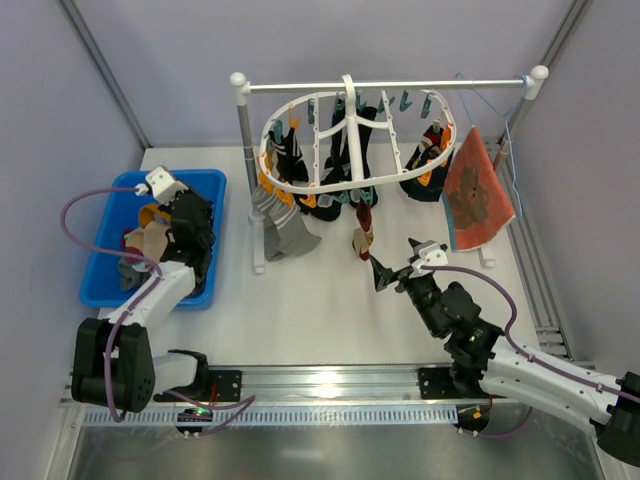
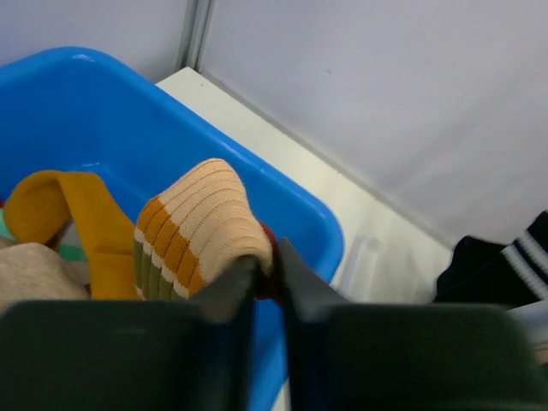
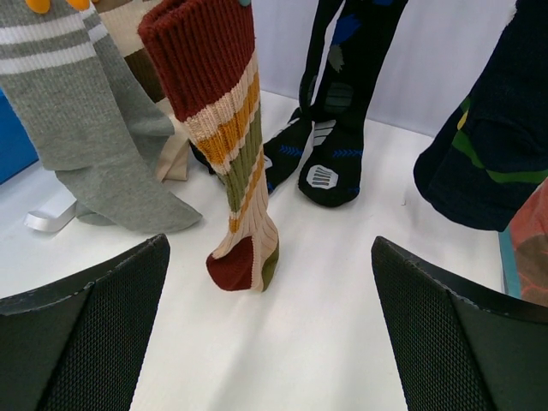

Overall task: Remove the socks clipped to the hanger
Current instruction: Place the sock in the bin, then remove the sock from the hanger.

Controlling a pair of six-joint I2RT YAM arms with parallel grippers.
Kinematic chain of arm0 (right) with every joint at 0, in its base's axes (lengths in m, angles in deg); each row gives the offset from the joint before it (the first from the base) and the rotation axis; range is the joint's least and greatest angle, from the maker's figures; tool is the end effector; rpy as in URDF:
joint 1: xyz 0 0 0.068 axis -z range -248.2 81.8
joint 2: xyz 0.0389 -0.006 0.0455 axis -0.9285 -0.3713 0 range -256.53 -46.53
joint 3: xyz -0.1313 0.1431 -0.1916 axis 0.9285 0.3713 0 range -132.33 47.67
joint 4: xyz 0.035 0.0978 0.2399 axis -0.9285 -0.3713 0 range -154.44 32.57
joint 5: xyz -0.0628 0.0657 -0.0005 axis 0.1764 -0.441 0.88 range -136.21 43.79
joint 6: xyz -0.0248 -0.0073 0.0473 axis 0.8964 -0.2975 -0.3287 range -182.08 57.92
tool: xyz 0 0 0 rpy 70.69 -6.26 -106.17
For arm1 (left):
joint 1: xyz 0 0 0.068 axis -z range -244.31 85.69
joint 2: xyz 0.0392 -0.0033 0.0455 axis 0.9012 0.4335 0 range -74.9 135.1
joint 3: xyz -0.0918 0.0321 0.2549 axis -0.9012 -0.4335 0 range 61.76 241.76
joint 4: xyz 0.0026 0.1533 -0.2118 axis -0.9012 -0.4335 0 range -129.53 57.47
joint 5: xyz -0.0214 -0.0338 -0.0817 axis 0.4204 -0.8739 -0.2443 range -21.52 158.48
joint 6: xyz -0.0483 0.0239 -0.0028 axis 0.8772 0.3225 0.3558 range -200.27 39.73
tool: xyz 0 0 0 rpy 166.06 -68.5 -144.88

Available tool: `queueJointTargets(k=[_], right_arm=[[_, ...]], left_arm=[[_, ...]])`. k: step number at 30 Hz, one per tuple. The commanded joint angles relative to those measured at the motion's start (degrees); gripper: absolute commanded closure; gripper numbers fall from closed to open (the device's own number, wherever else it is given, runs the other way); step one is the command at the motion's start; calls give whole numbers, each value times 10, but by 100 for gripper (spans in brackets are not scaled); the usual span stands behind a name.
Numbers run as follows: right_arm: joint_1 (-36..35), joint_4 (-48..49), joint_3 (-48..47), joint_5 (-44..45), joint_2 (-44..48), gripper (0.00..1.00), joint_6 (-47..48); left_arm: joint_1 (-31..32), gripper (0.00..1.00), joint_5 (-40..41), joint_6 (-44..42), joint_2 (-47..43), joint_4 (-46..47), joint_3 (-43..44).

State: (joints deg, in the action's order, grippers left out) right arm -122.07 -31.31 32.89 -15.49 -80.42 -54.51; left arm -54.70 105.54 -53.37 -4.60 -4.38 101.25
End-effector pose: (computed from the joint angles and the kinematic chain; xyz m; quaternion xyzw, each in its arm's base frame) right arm 0.1066 0.1150 0.2500 -0.1558 0.6505 0.1226 0.7332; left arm 0.2743 -0.0247 0.2833 -0.3201 0.6451 0.0133 0.6937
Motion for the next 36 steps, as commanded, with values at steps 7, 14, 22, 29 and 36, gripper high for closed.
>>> queueJointTargets(k=[7,14,22,29,36], right_arm=[[2,24,-5,-1,4,0,-6],[2,24,-5,0,3,0,-7],[2,25,1,5,22,0,-10],[3,24,10,4,44,0,-18],[5,25,12,13,46,0,-20]], left_arm=[[-5,0,40,27,7,-32,30],[12,0,49,25,-55,-34,3],[143,0,118,-63,-95,34,-30],[328,1,185,-145,-126,179,-107],[509,0,256,-328,-35,392,-128]])
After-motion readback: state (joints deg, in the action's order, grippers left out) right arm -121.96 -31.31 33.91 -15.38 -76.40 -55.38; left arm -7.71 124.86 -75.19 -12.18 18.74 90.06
